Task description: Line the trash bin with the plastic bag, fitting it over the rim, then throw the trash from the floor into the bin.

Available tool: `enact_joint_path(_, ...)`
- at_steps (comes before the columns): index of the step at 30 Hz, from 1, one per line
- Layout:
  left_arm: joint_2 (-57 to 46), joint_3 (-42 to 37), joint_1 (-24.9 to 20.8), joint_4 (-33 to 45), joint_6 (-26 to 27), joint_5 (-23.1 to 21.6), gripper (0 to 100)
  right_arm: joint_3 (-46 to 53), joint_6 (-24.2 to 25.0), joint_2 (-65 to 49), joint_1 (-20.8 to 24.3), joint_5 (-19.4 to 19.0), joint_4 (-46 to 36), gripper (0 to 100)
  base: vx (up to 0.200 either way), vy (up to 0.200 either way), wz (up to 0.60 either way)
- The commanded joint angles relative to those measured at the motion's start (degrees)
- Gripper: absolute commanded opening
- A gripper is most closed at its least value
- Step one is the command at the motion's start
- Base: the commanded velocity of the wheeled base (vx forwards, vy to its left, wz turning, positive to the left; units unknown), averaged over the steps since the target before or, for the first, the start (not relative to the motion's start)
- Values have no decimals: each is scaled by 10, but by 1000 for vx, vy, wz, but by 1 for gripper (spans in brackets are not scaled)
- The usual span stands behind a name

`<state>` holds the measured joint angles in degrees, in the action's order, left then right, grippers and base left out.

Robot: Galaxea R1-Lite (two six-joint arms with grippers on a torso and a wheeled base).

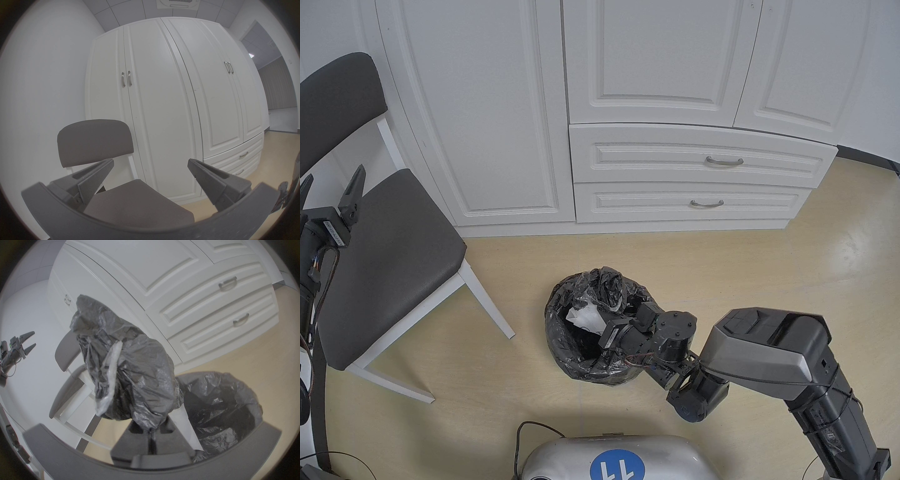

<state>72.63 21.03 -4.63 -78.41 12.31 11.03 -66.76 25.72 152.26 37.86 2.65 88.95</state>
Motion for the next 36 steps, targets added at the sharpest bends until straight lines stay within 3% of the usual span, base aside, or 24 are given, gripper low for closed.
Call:
enact_joint_path(1,6,0,1,0,0,0,100,-32,3,57,-8,3,10,0,0,0,0)
enact_joint_path(10,8,-3,1,0,0,0,100,-34,1,59,-35,-4,10,0,0,0,0)
enact_joint_path(24,9,-5,1,-1,0,0,100,0,-6,41,-19,-3,10,0,0,0,0)
enact_joint_path(25,9,-4,1,-1,0,0,100,3,-6,39,-17,-3,10,100,0,0,0)
enact_joint_path(36,9,-4,1,-1,0,0,100,7,-23,24,-13,-2,10,100,0,0,0)
